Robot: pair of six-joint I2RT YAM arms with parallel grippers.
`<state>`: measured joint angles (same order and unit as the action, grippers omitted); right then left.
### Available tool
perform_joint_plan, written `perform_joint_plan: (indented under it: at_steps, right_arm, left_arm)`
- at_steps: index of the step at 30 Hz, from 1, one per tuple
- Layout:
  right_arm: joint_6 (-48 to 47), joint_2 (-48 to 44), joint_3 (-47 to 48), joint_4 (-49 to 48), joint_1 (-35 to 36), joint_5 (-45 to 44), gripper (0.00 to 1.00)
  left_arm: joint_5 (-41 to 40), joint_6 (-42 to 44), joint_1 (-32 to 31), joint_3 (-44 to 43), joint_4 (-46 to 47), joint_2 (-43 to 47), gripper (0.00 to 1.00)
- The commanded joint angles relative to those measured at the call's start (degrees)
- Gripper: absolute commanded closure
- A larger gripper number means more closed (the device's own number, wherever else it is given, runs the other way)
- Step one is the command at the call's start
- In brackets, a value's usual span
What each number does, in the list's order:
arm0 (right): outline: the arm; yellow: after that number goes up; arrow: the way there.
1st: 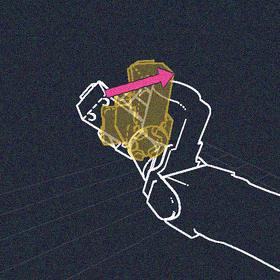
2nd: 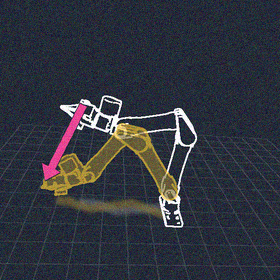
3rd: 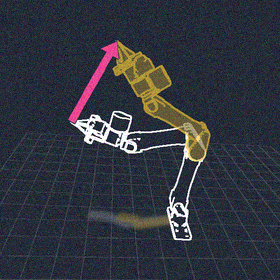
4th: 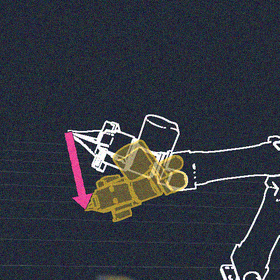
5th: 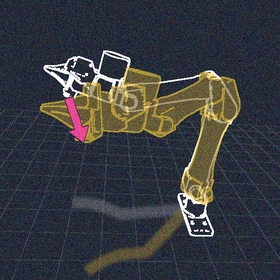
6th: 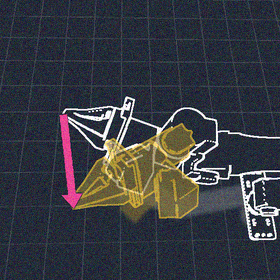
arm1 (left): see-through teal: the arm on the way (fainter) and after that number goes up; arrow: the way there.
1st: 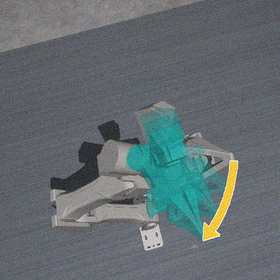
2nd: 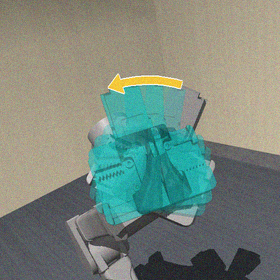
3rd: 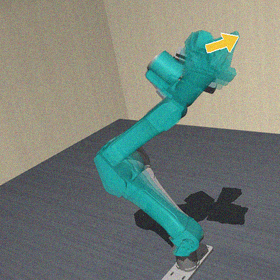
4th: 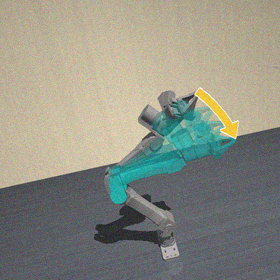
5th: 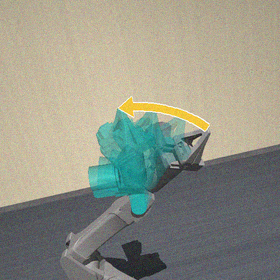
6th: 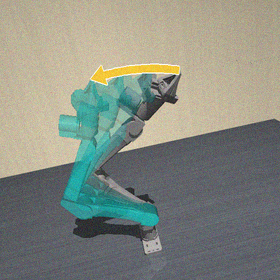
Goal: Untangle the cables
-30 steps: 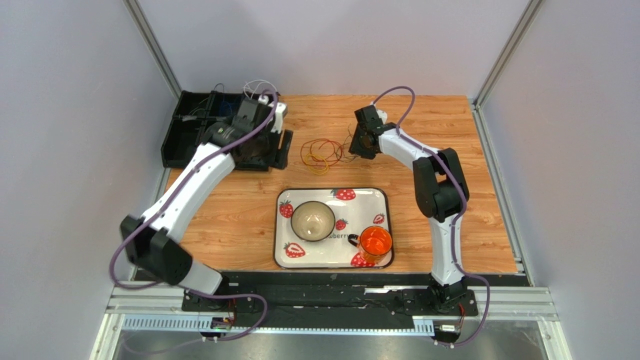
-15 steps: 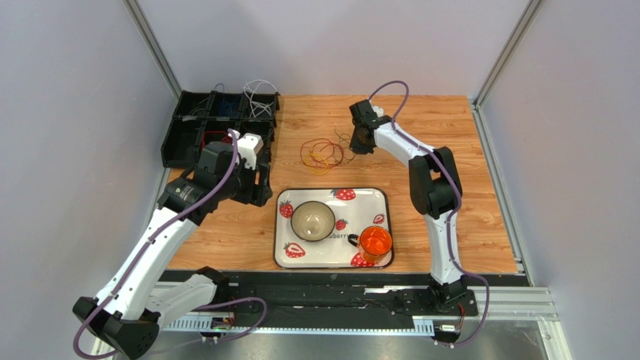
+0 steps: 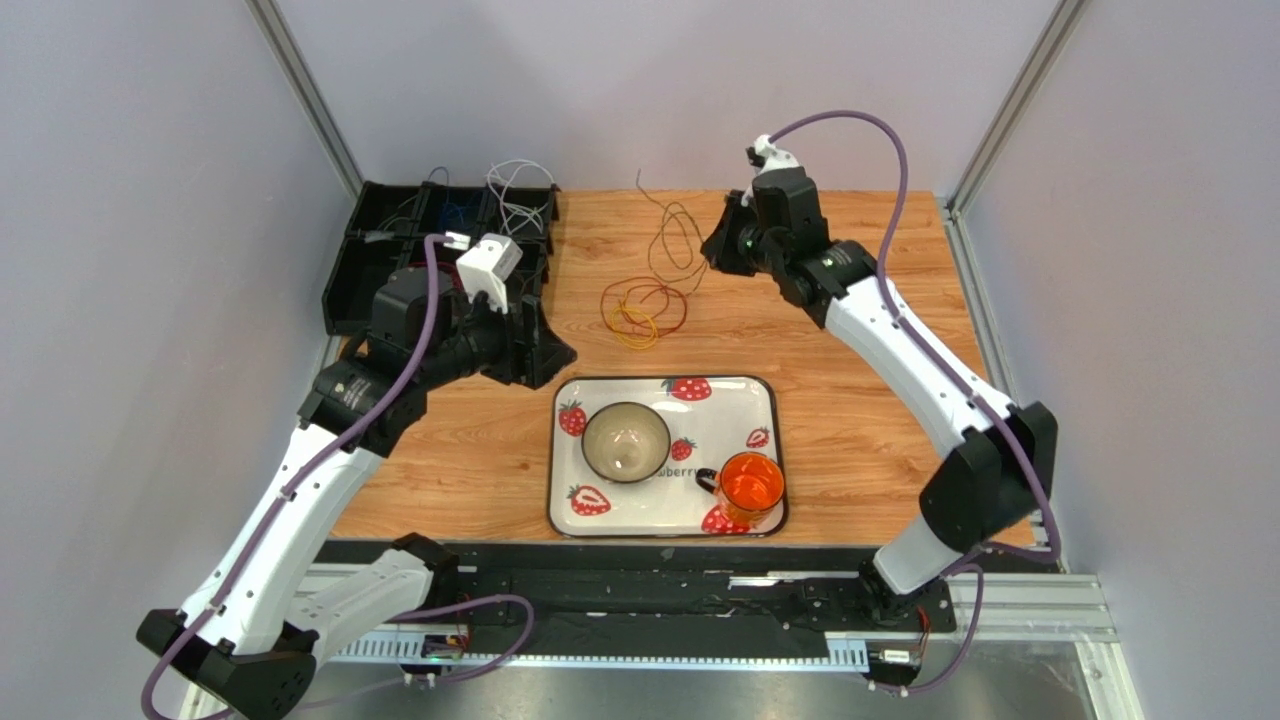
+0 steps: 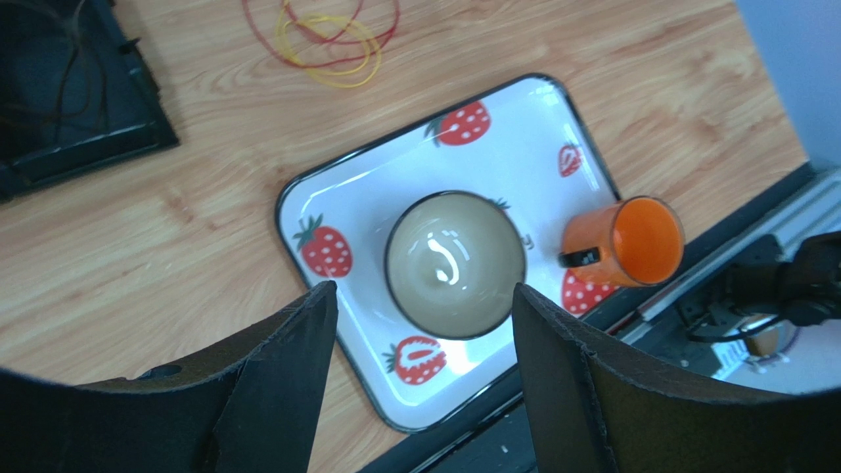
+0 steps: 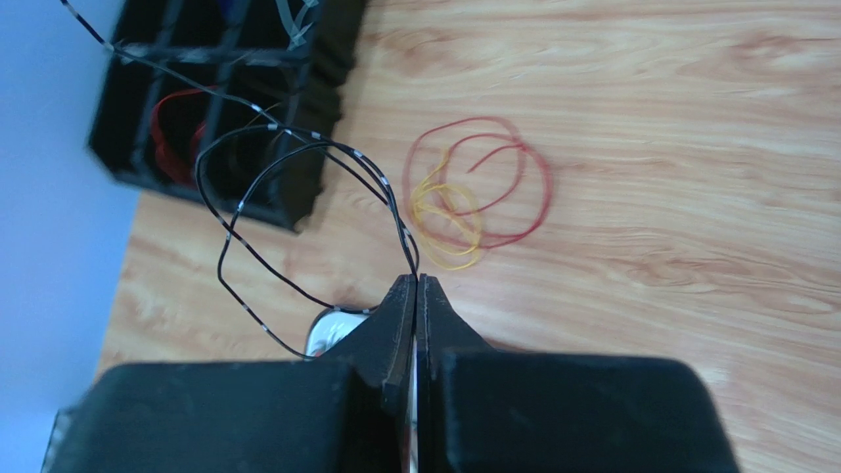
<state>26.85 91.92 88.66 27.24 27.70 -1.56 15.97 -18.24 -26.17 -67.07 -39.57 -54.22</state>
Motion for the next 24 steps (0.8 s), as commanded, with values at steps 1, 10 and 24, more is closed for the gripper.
perform_joint_plan:
  at_steps: [1, 10, 24]
  right_arm:
    - [-1.37, -6.64, -6.38, -4.39, 4.01, 6.39, 1.00]
    - [3.20, -12.20, -10.88, -6.32, 10.96, 8.94, 1.00]
    - [4.61, -12.03, -11.14, -7.73, 13.52, 11.85, 1.00]
  left_arm:
    - [6.53, -4.43, -0.19, -1.49, 11.61, 0.08, 0.30]
    - [4.34, -4.44, -0.19, -7.46, 13.73, -5.55, 0.36]
    - [1.26, -7.78, -1.86, -6.76, 14.35, -12.84, 0.55]
